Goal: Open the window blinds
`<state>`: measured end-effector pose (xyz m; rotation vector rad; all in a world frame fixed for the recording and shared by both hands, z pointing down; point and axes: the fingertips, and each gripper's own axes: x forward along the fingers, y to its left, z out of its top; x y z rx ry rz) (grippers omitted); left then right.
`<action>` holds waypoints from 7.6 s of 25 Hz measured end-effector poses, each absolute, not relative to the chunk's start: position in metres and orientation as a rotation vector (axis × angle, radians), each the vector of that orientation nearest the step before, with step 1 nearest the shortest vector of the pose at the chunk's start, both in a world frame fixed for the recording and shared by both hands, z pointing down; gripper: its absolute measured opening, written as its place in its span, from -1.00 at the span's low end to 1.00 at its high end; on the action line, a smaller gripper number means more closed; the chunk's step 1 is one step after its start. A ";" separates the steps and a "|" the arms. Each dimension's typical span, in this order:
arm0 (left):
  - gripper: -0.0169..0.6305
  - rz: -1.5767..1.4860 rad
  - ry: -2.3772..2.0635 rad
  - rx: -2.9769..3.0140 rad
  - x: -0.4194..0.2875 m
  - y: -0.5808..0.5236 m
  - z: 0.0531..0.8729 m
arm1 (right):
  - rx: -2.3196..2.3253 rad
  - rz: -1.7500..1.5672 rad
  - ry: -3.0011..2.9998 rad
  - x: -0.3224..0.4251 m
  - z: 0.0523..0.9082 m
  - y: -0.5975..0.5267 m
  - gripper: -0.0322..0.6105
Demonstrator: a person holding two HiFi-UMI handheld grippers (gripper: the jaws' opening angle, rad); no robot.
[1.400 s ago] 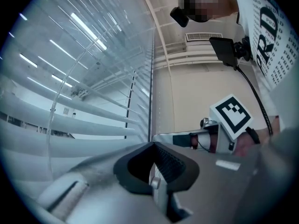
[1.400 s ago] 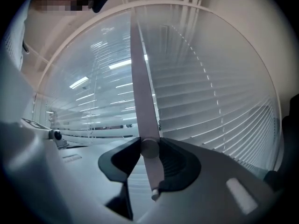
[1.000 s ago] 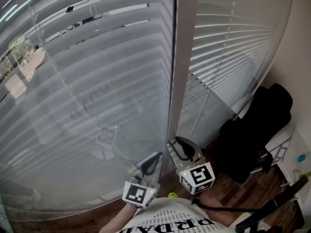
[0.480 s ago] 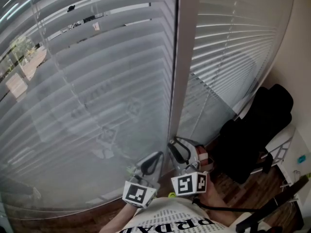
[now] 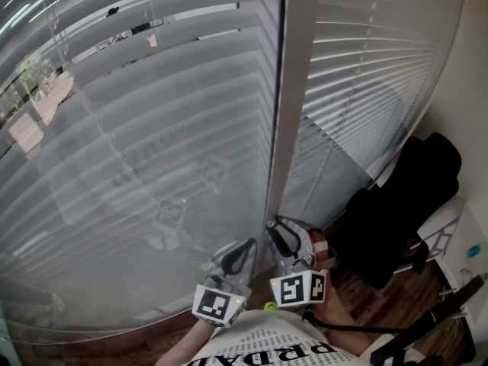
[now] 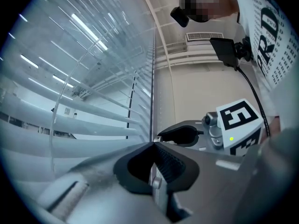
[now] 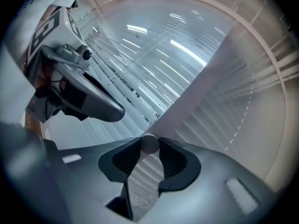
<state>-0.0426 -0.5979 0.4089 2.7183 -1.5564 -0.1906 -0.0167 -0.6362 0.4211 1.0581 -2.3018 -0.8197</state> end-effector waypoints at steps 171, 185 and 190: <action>-0.92 -0.197 -1.578 2.687 -0.039 -0.600 0.408 | 1.060 -0.817 -2.308 -0.018 0.417 -0.634 -0.48; -0.92 -0.194 -1.574 2.692 -0.038 -0.603 0.406 | 1.151 -0.374 -2.628 -0.011 0.409 -0.639 -0.48; -0.92 -0.186 -1.571 2.692 -0.037 -0.602 0.407 | 1.174 -0.219 -2.734 -0.009 0.408 -0.639 -0.48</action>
